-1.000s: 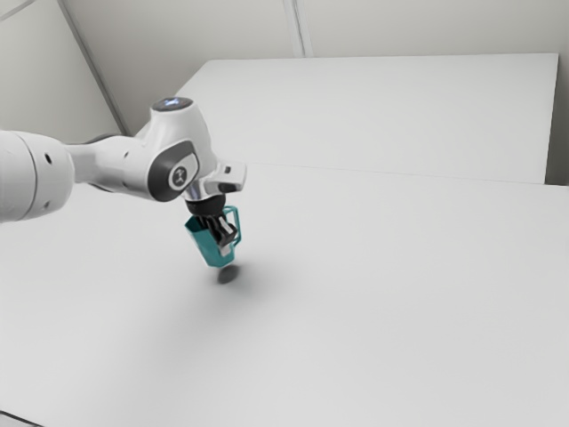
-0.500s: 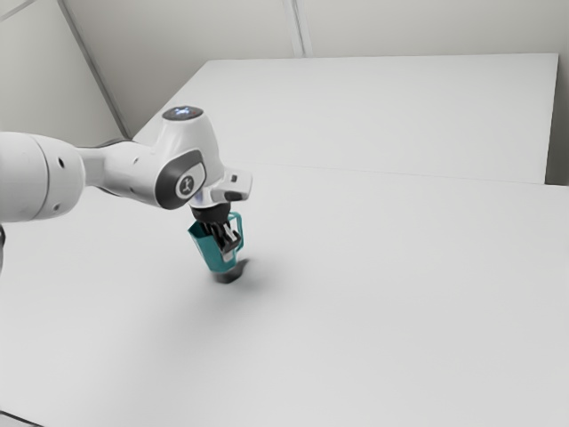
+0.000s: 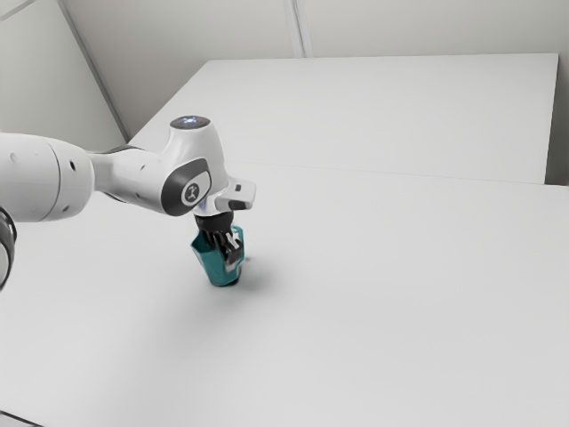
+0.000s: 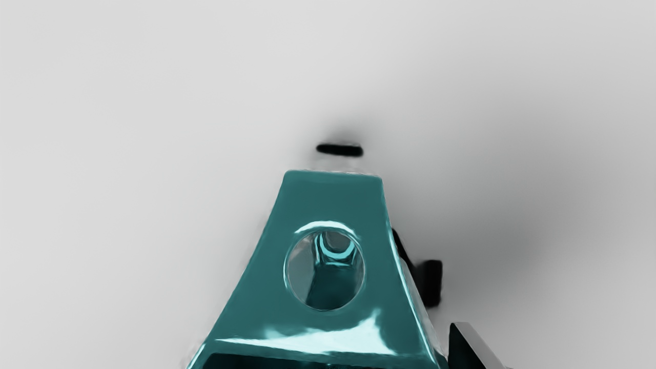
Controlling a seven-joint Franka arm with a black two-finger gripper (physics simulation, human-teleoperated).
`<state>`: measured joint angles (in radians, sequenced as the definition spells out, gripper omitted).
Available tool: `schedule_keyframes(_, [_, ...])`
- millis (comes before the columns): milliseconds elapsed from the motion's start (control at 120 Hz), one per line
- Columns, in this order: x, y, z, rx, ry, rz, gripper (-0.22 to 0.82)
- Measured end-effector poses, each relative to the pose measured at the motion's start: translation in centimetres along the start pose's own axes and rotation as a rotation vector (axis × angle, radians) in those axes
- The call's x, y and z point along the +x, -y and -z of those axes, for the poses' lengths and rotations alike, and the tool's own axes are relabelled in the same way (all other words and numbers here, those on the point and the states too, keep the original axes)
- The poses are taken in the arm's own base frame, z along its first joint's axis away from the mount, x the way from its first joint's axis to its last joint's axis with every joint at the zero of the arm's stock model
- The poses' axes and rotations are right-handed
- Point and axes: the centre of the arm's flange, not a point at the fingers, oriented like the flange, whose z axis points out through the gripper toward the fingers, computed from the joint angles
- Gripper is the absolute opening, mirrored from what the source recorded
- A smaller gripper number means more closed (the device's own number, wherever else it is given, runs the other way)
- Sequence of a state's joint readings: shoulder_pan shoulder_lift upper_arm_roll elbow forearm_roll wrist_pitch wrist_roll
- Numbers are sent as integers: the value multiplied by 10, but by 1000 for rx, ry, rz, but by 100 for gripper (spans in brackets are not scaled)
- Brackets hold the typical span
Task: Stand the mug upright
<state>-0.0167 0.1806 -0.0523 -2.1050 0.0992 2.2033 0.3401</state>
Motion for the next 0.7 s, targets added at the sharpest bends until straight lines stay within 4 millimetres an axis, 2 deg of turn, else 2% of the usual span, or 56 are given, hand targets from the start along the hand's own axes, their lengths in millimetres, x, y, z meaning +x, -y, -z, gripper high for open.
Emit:
schedule_keyframes(133, [1, 1, 7, 4, -11, -3, 28])
schedule_keyframes(200, [2, 0, 22, 14, -31, -6, 37])
schedule_keyframes(267, [7, -2, 46, 28, -57, -14, 43])
schedule_keyframes(375, [12, -11, 94, 46, -91, -29, 50])
schedule_keyframes(475, [12, -18, 121, 42, -94, -28, 54])
schedule_keyframes(617, [16, -11, 187, 44, -131, 21, 57])
schedule_keyframes(700, [11, -9, 211, 26, -127, 58, 58])
